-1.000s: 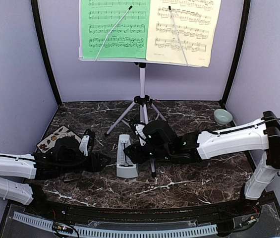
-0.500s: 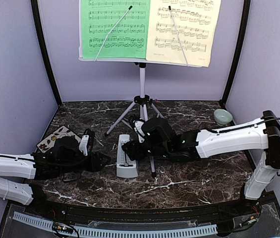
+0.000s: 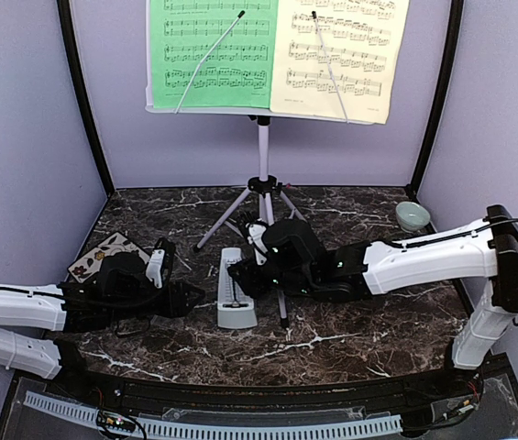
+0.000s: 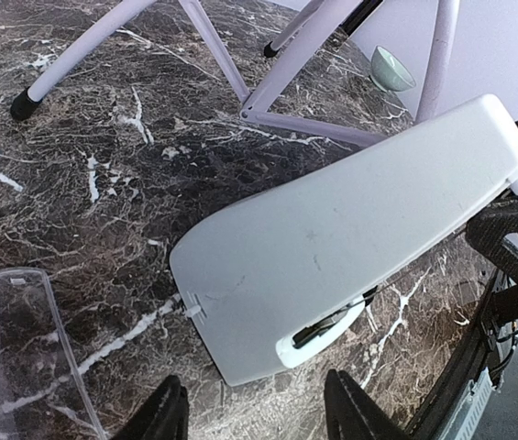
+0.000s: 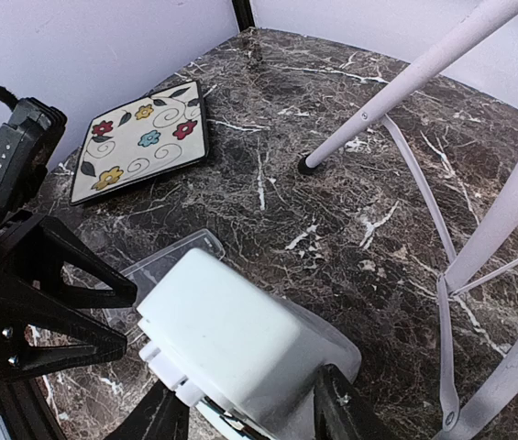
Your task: Set up the instrument practice props
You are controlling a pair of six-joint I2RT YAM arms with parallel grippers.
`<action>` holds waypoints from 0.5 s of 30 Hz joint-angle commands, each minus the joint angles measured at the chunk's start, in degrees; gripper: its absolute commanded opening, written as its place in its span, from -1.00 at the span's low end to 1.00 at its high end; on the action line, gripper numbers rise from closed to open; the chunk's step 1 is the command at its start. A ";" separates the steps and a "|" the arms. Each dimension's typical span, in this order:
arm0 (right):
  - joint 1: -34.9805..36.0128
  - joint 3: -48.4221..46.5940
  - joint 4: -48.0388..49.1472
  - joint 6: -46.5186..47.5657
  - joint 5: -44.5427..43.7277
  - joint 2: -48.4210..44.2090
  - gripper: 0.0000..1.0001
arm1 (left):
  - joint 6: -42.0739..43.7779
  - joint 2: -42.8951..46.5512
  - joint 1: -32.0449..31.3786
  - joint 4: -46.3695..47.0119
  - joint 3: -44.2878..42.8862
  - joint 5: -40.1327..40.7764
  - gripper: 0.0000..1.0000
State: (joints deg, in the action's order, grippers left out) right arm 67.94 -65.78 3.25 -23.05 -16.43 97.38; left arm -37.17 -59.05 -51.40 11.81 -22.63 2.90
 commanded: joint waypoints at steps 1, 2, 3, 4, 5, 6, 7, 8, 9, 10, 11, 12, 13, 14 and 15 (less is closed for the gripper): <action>0.08 2.78 1.38 -0.37 -1.16 -1.94 -0.11 | 0.70 0.26 -0.27 -0.41 0.24 0.45 0.06; 0.07 3.25 1.53 -0.29 -1.09 -2.15 -0.11 | 0.77 0.25 -0.28 -0.35 0.22 0.43 0.06; 0.07 3.55 1.66 -0.25 -1.01 -2.47 -0.11 | 0.85 0.20 -0.22 -0.33 0.27 0.41 0.06; 0.08 3.89 1.82 -0.14 -0.94 -2.73 -0.12 | 0.99 0.20 -0.26 -0.23 0.23 0.36 0.05; 0.04 4.28 2.11 -0.05 -0.73 -2.93 -0.13 | 1.04 0.22 -0.24 -0.21 0.16 0.36 0.05; 0.06 4.60 2.44 0.15 -0.59 -3.17 -0.13 | 1.14 0.23 -0.28 -0.30 0.15 0.36 0.05; 0.08 4.94 2.76 0.24 -0.42 -3.35 -0.14 | 1.22 0.25 -0.26 -0.30 0.07 0.36 0.05; 0.06 5.10 2.90 0.38 -0.23 -3.45 -0.14 | 1.30 0.23 -0.27 -0.31 0.07 0.36 0.05; 0.06 5.21 3.05 0.52 -0.02 -3.52 -0.14 | 1.31 0.24 -0.27 -0.38 0.07 0.36 0.05; 0.08 5.34 3.13 0.61 0.37 -3.51 -0.14 | 1.33 0.25 -0.28 -0.33 0.11 0.31 0.05; 0.08 5.46 3.35 0.70 0.73 -3.53 -0.13 | 1.43 0.28 -0.26 -0.25 0.14 0.35 0.05; 0.09 5.56 3.71 0.72 1.04 -3.58 -0.12 | 1.41 0.28 -0.26 -0.25 0.08 0.33 0.05; 0.03 5.57 3.99 0.72 1.26 -3.57 -0.10 | 1.51 0.25 -0.28 -0.22 0.09 0.35 0.05; 0.08 5.51 4.11 0.77 1.43 -3.53 -0.08 | 1.56 0.26 -0.28 -0.21 0.06 0.36 0.05; 0.05 5.32 4.25 0.81 1.72 -3.50 -0.06 | 1.55 0.25 -0.28 -0.26 0.05 0.36 0.05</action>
State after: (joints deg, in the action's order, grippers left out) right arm 67.99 -61.45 6.70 -22.81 -16.12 94.83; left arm -36.60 -59.05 -51.40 11.84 -22.63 2.87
